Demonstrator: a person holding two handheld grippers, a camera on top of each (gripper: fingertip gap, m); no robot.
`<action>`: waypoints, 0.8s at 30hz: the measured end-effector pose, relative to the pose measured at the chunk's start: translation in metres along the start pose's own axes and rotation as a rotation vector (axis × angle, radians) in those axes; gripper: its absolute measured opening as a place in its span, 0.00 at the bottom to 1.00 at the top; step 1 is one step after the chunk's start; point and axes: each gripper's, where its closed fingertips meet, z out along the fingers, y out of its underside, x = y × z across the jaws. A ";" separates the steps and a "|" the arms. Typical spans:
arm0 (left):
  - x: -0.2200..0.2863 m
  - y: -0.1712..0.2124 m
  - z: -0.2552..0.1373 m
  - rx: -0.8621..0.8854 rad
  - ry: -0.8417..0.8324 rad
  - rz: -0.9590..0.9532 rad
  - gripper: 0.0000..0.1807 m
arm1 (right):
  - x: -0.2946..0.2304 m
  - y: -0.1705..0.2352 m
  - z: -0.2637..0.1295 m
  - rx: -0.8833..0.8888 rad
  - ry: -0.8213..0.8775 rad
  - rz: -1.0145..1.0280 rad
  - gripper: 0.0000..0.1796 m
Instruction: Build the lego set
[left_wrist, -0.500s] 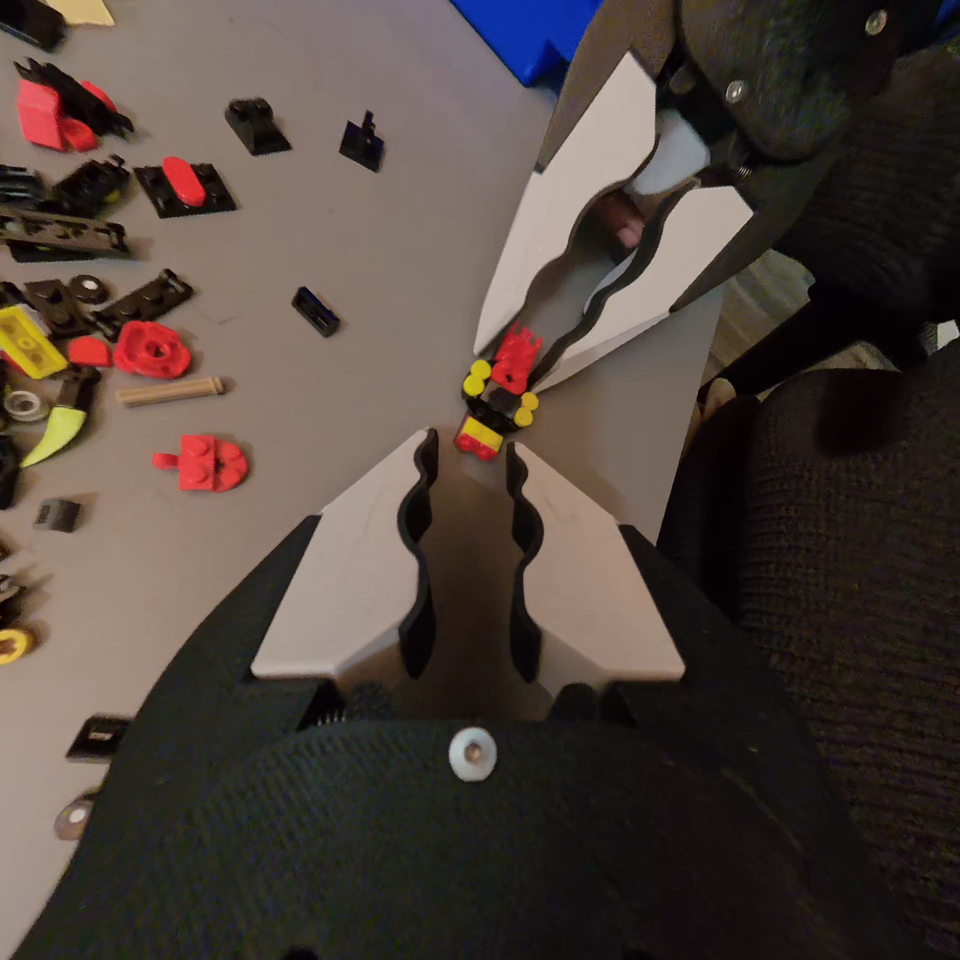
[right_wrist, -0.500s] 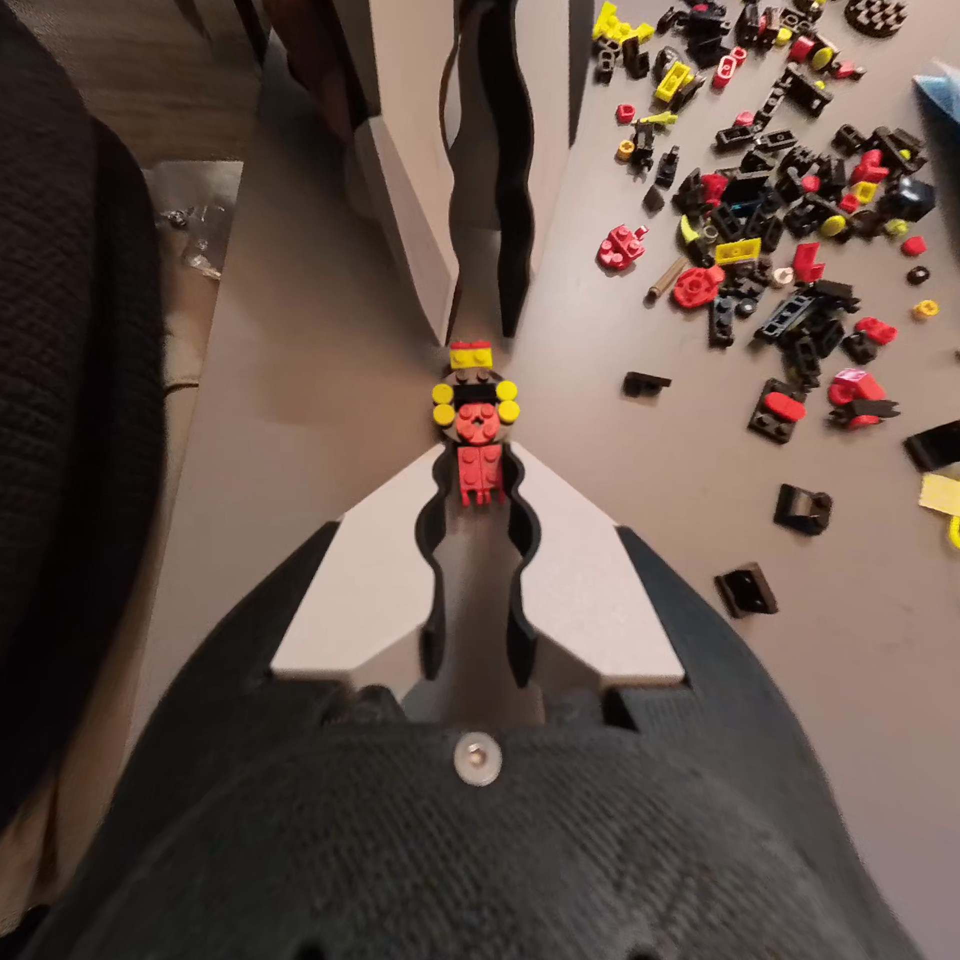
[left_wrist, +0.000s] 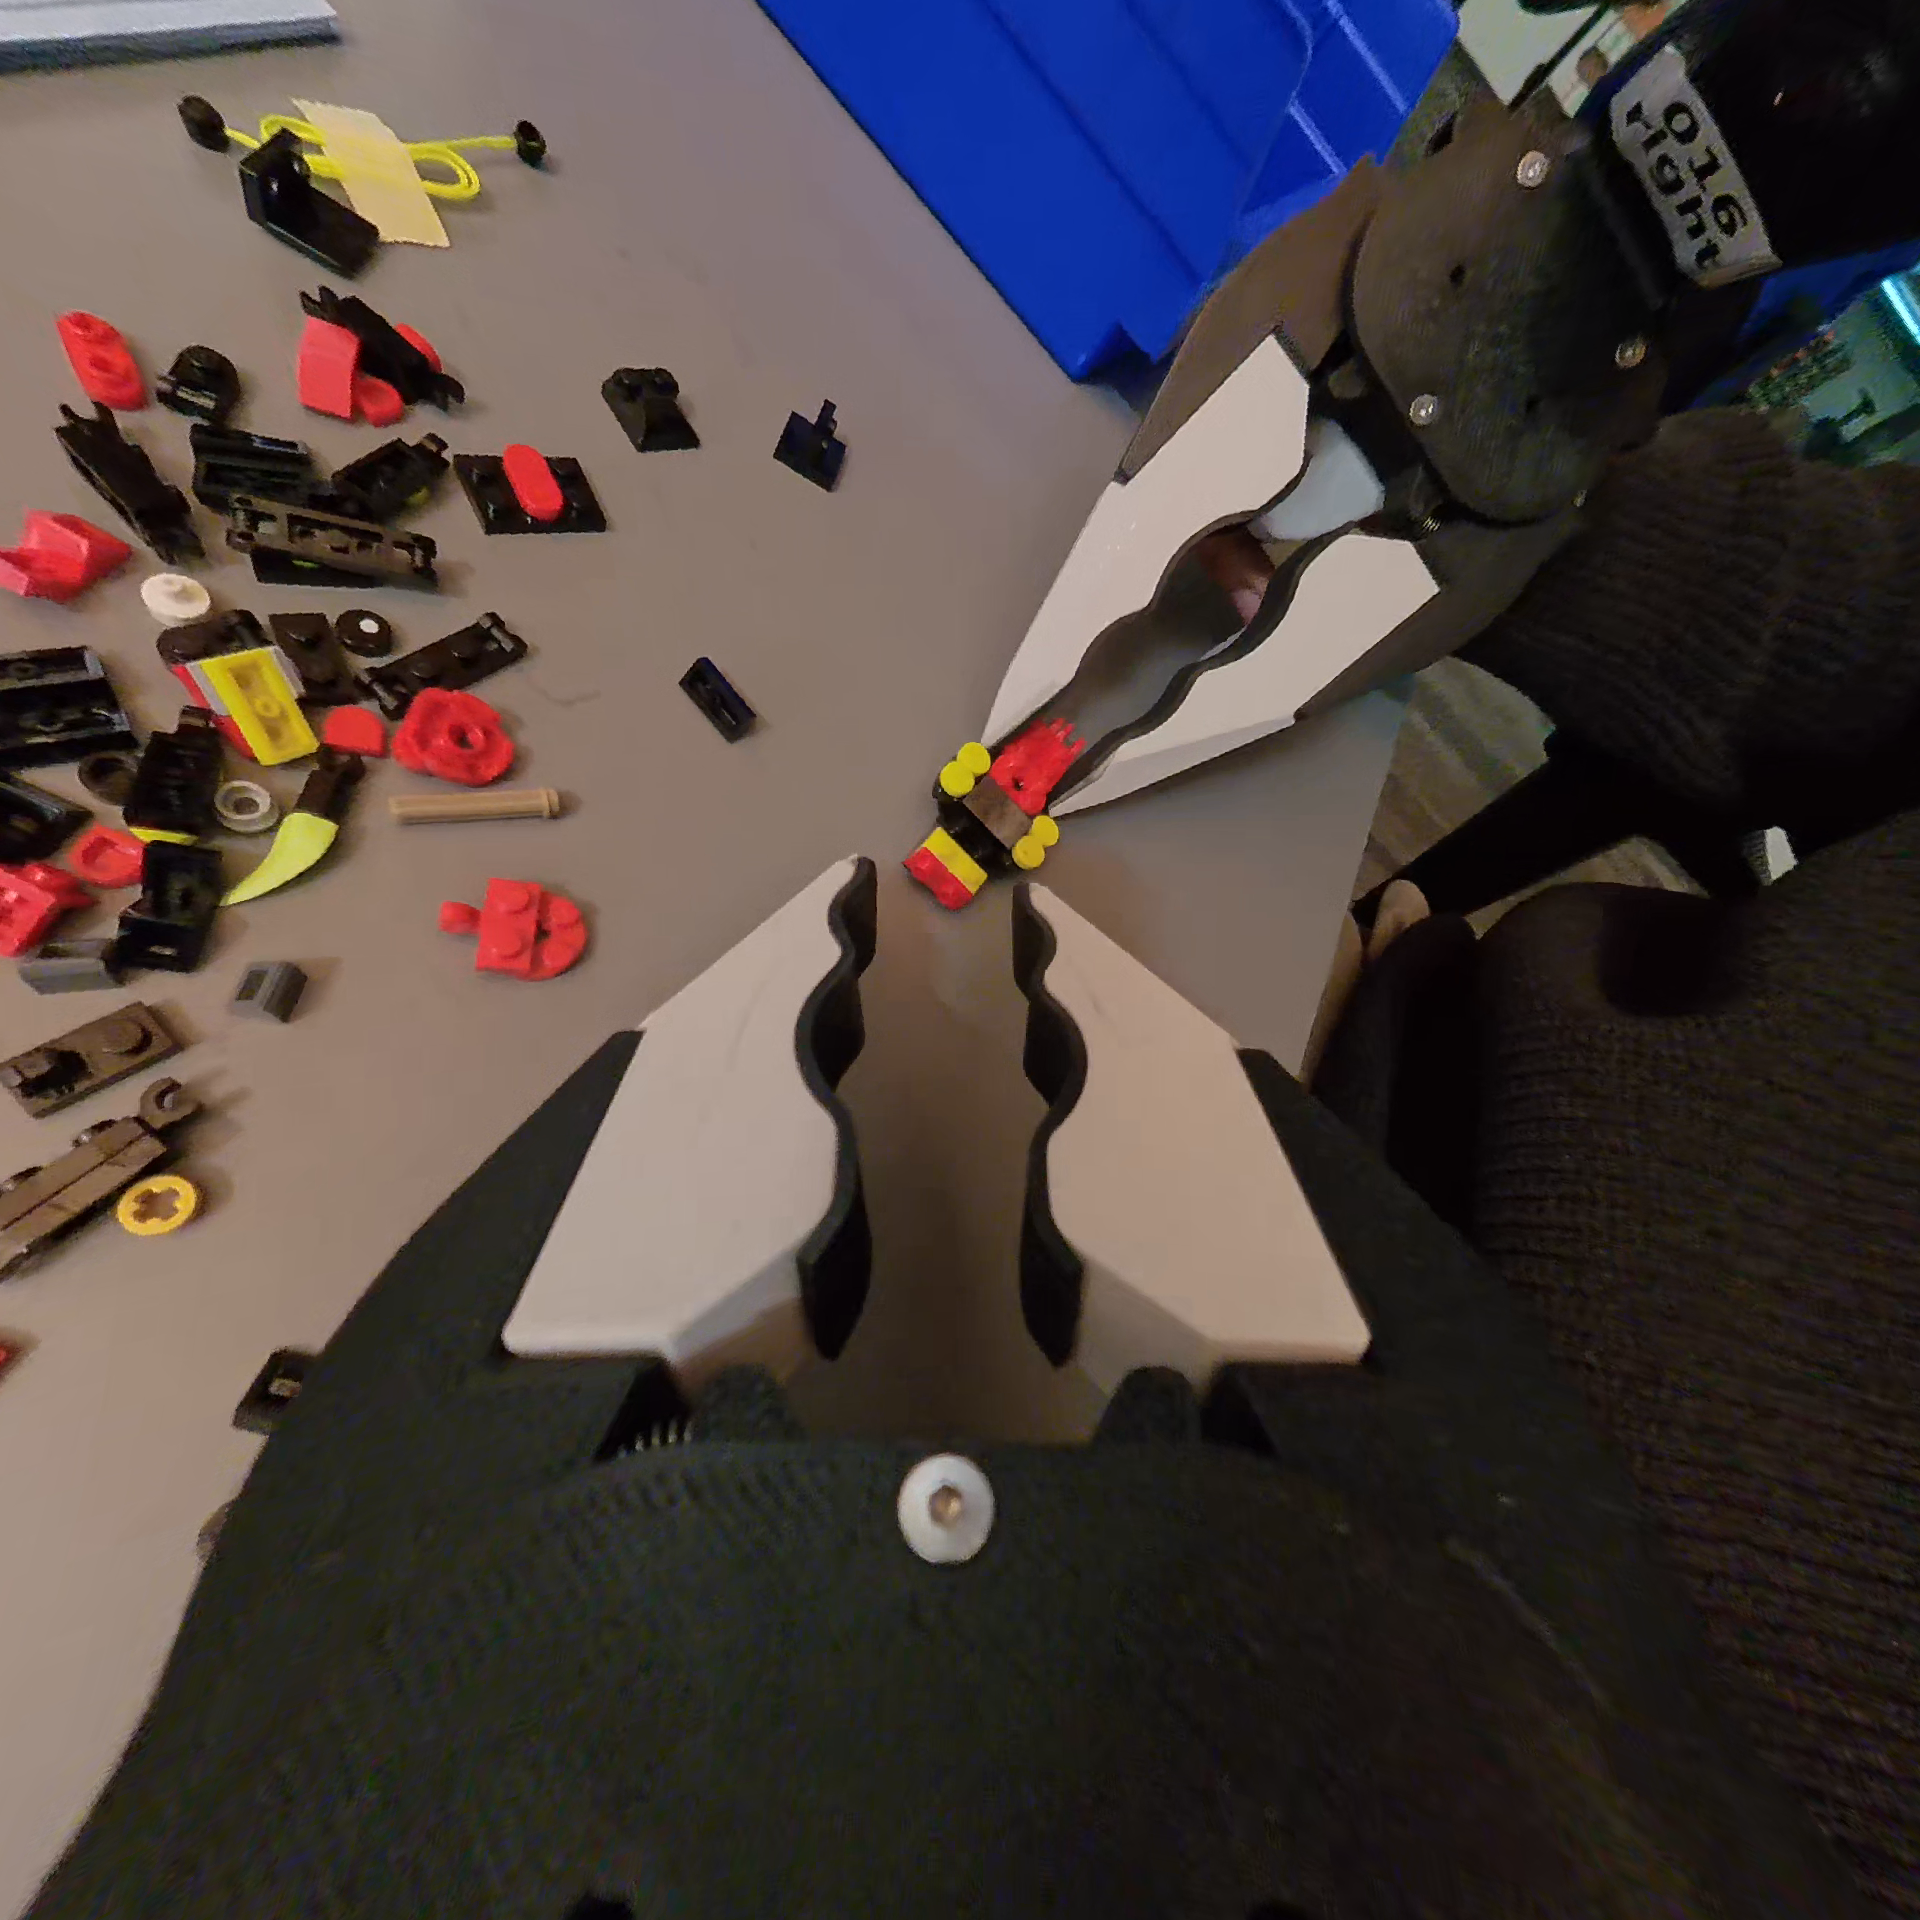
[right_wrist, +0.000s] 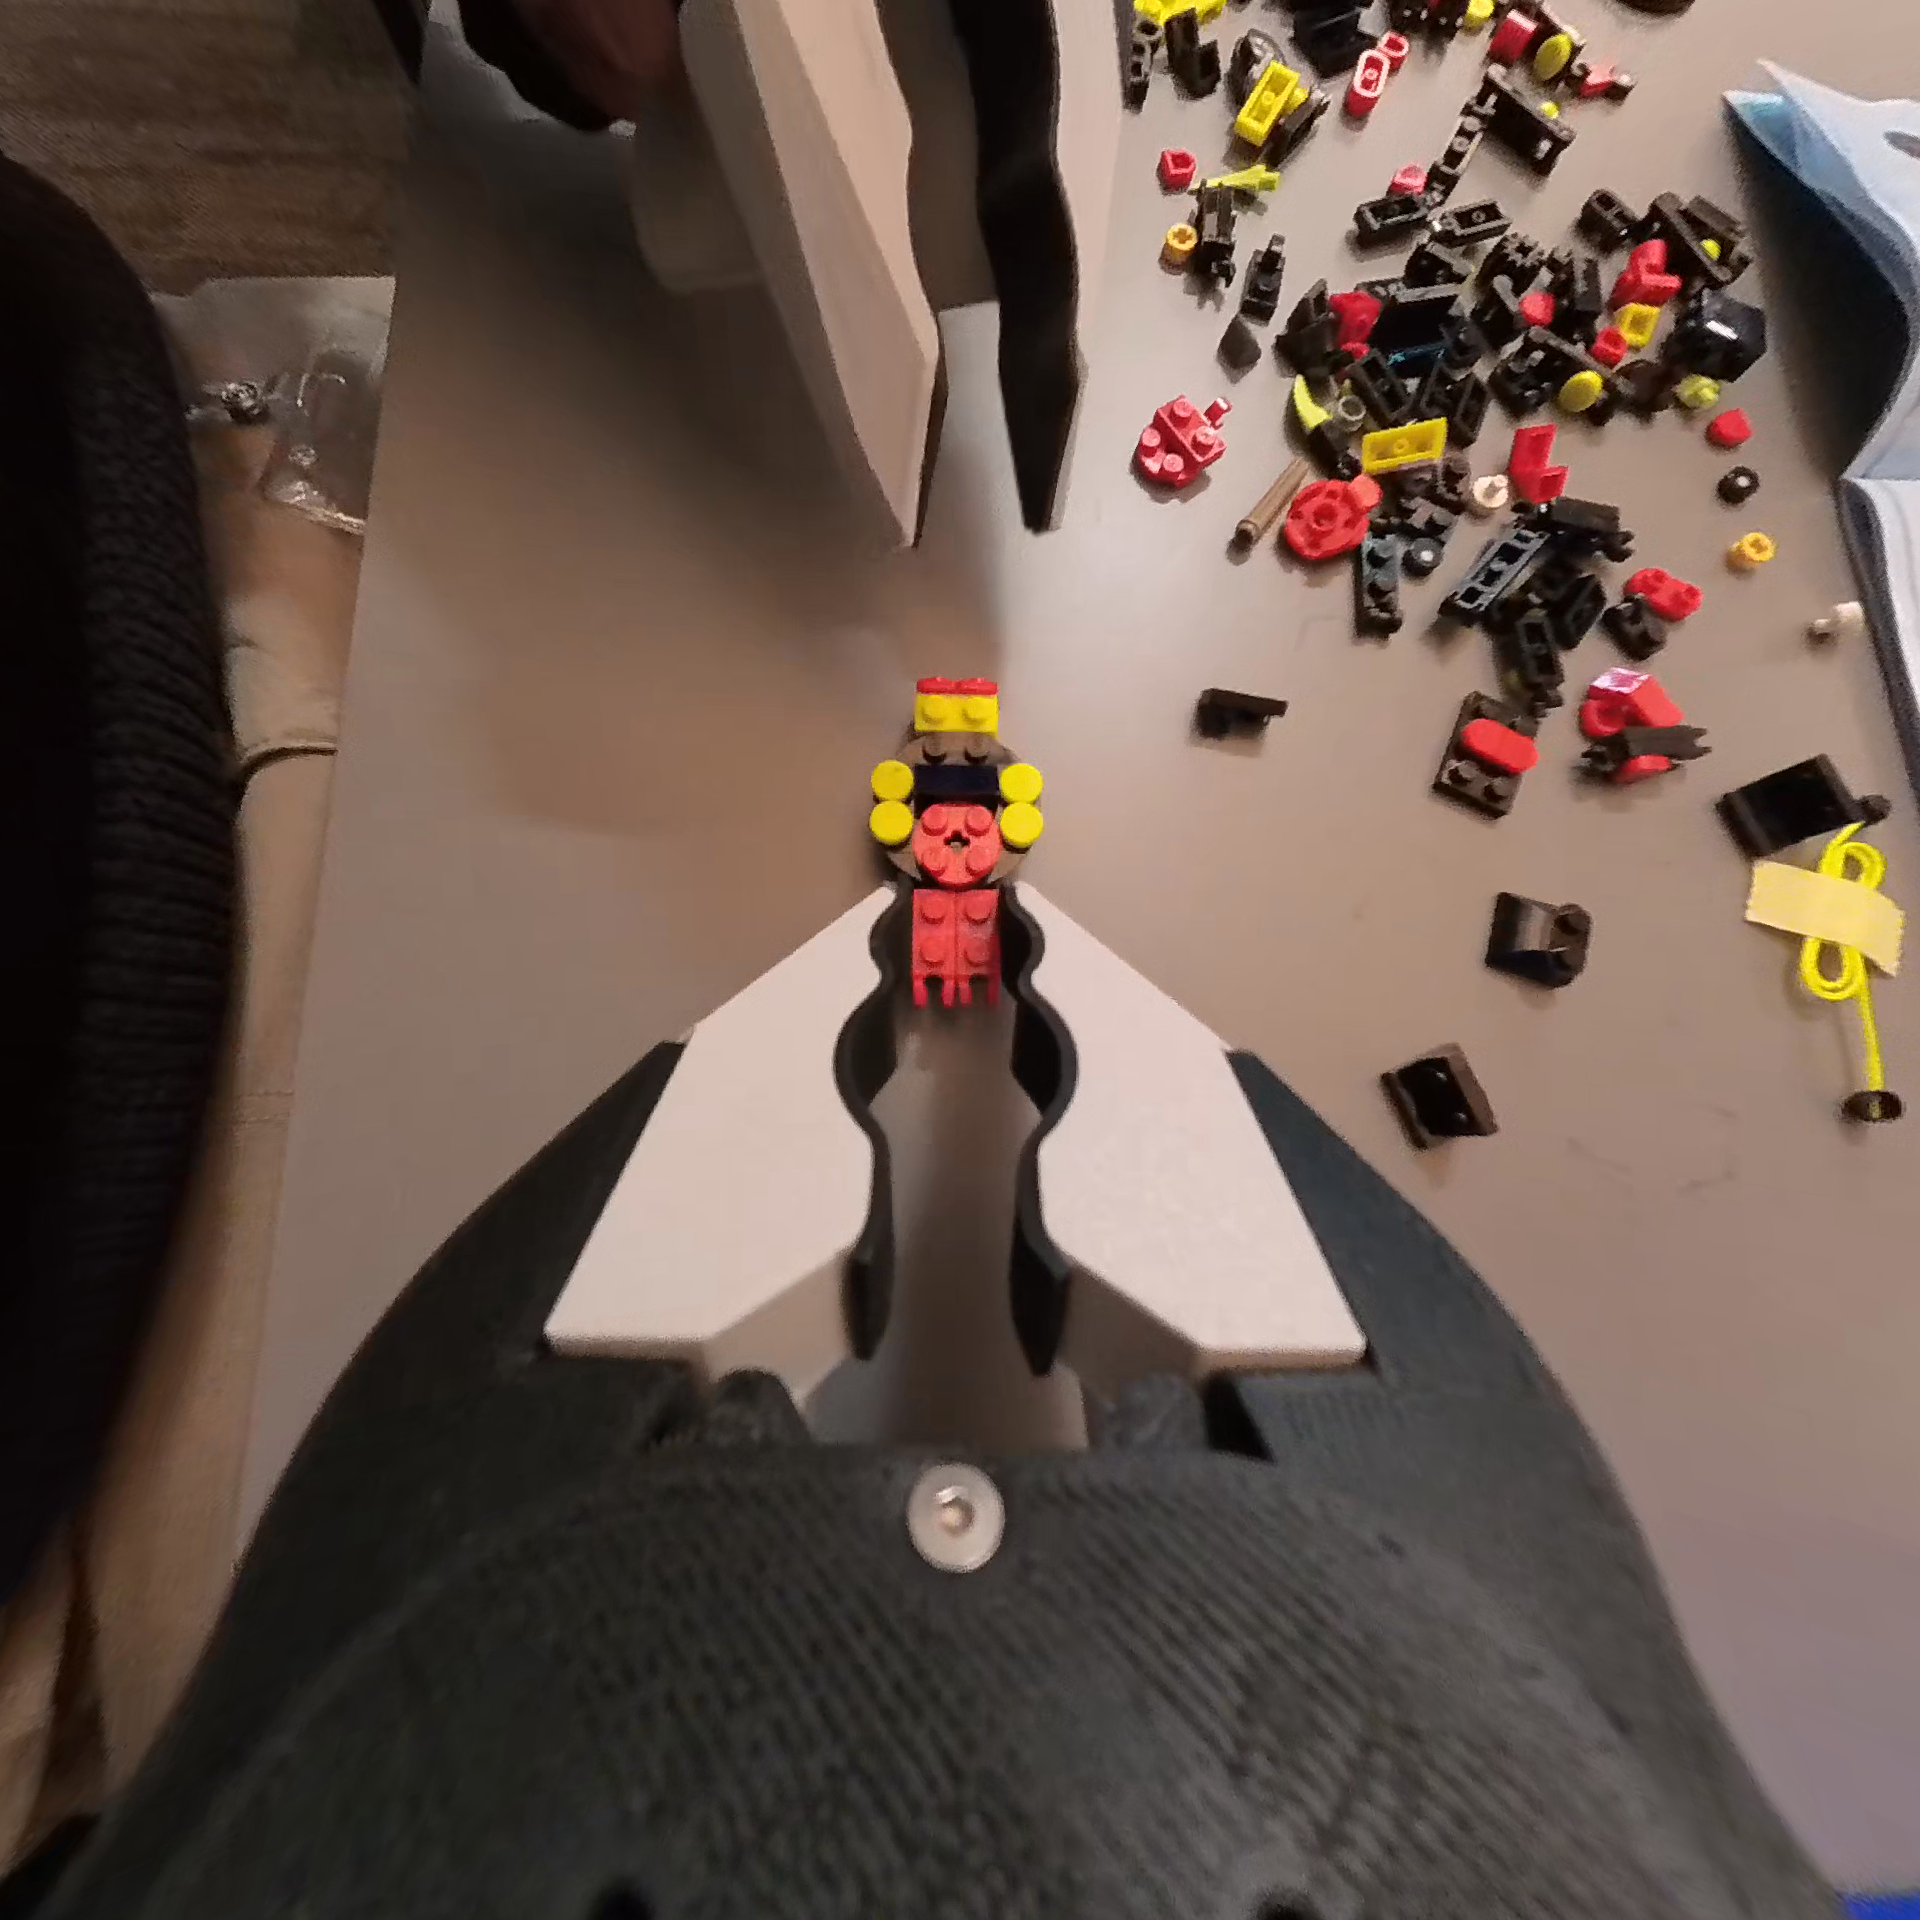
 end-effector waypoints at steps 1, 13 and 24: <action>0.000 0.000 0.000 0.001 -0.006 0.007 0.13 | 0.000 0.000 -0.001 0.005 0.000 0.006 0.09; -0.016 -0.010 -0.011 0.070 -0.117 0.040 0.15 | 0.016 -0.057 -0.056 0.338 0.171 0.141 0.22; -0.100 -0.122 0.014 0.156 -0.486 0.091 0.33 | 0.028 -0.035 -0.060 0.311 0.178 0.213 0.24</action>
